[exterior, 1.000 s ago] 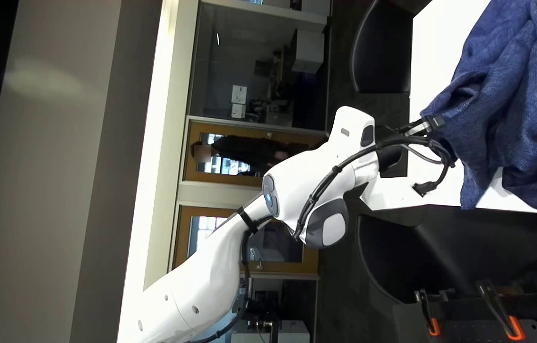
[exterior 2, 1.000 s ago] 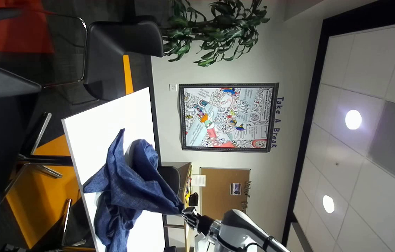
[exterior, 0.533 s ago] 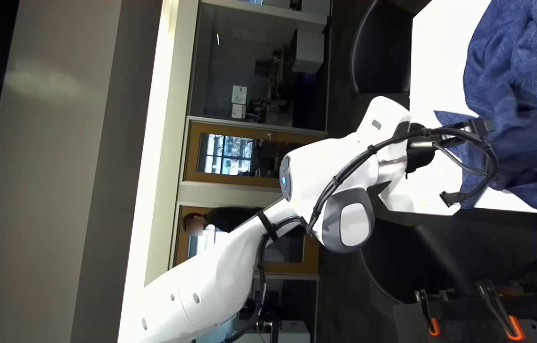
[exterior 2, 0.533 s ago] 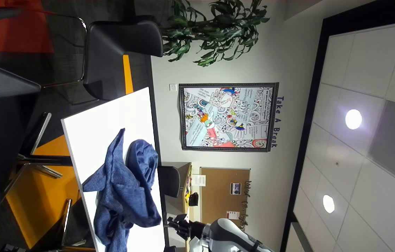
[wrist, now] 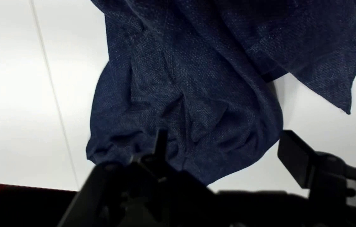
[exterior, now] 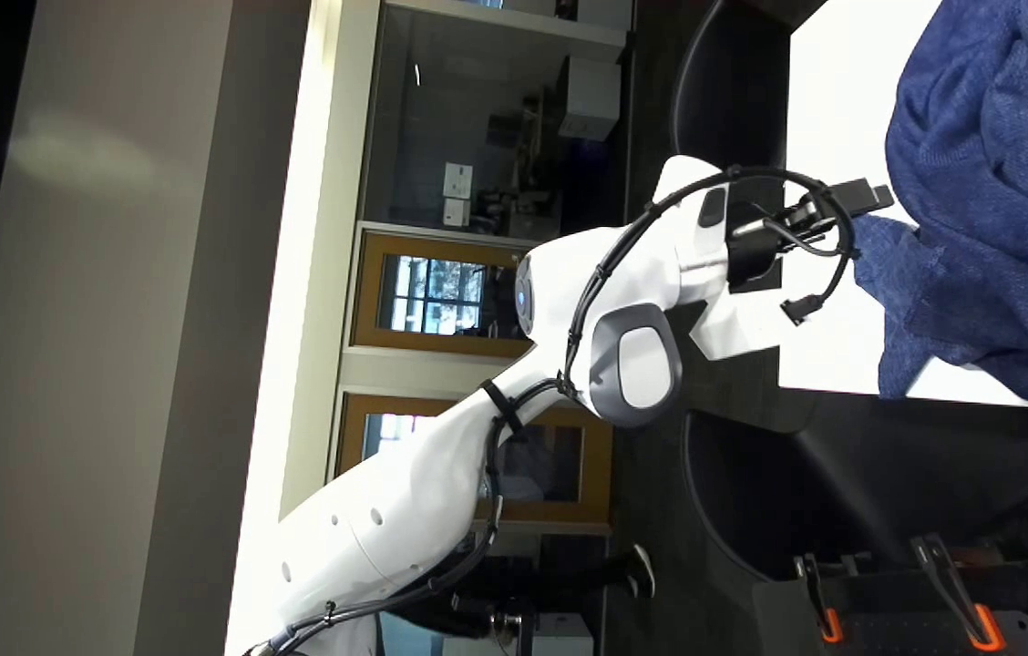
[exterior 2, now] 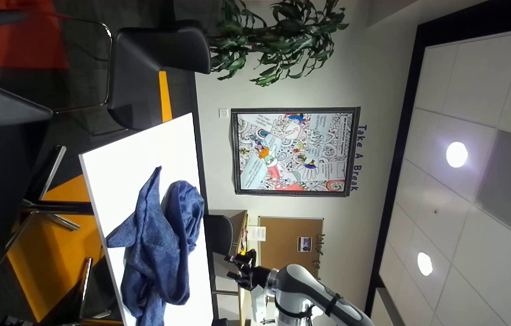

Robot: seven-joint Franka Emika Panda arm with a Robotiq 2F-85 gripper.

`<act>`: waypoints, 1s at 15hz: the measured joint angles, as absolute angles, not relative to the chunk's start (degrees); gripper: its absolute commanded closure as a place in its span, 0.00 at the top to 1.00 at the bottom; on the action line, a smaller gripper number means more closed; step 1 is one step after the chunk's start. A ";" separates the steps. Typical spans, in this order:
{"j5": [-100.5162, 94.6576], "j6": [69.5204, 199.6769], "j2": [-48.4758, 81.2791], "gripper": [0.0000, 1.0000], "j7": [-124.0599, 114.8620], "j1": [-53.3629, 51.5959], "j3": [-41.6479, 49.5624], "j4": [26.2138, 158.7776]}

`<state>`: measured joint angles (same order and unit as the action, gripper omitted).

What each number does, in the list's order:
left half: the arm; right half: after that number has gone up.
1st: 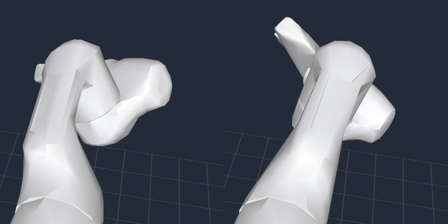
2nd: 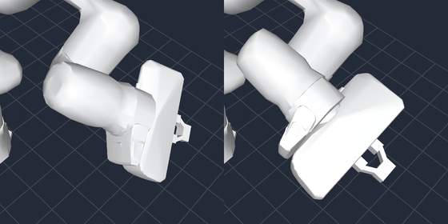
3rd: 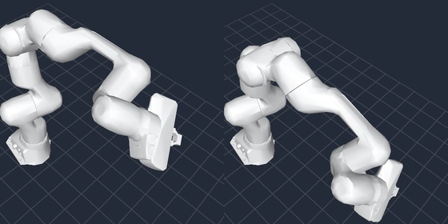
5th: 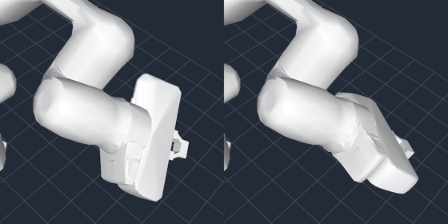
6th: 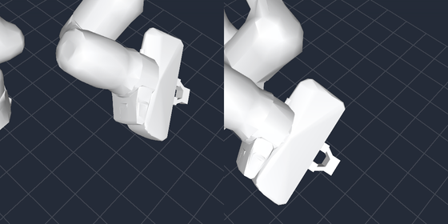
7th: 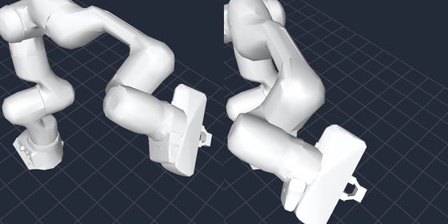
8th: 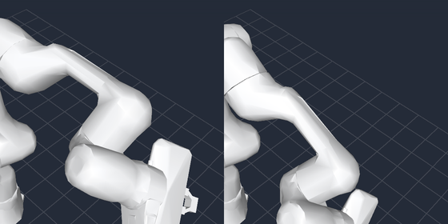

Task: Gather the cloth

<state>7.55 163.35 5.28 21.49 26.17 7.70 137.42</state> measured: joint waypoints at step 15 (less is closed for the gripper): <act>12.76 160.11 7.70 1.00 29.10 26.02 4.71 133.40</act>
